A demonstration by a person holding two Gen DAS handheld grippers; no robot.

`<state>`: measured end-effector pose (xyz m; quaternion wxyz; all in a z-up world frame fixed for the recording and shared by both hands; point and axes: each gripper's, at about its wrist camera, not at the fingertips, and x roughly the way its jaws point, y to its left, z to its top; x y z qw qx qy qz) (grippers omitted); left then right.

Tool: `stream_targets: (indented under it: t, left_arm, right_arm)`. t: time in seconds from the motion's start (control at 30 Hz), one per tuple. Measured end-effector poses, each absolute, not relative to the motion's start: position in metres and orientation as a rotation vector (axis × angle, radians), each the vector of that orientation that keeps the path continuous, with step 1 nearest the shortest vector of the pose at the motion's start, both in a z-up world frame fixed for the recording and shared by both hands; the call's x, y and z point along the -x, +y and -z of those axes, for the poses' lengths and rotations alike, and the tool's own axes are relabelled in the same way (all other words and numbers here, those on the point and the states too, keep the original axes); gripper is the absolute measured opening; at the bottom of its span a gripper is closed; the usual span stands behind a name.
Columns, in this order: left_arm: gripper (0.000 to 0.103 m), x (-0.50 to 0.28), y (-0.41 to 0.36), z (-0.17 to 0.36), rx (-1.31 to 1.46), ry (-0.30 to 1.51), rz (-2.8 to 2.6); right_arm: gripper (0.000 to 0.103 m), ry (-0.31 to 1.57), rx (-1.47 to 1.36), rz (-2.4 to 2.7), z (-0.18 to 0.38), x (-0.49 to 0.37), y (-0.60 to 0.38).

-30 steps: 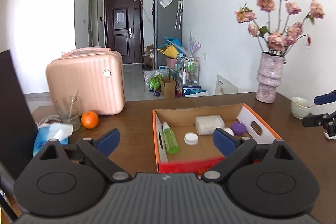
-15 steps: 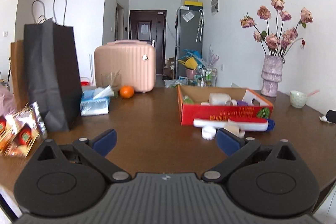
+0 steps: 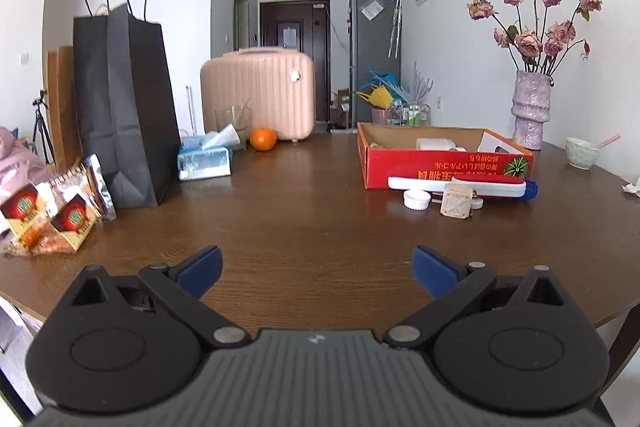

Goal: Organize rigid objects
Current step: 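Grasp the lint roller's white handle with the left tool while the right tool grasps its red head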

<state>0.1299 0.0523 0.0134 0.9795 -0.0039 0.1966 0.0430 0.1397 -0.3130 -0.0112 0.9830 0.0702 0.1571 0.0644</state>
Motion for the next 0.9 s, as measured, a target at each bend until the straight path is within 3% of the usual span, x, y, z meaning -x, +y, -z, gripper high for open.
stream_targets:
  t: [0.27,0.73,0.83,0.9]
  left_arm:
    - [0.103,-0.198,0.050,-0.006,0.031,0.472,-0.056]
    - [0.102,-0.402,0.043,-0.005,0.046,0.613,0.093]
    - [0.098,-0.435,0.040,-0.001,0.053,0.621,0.162]
    - [0.080,-0.457,0.040,0.006,0.099,0.676,0.184]
  right_arm:
    - [0.097,0.360,-0.155,-0.094,0.016,-0.186,-0.315]
    - [0.096,0.466,-0.197,-0.126,0.016,-0.346,-0.298]
    - [0.094,0.496,-0.188,-0.125,0.024,-0.377,-0.293]
    - [0.087,0.525,-0.204,-0.140,0.028,-0.397,-0.294]
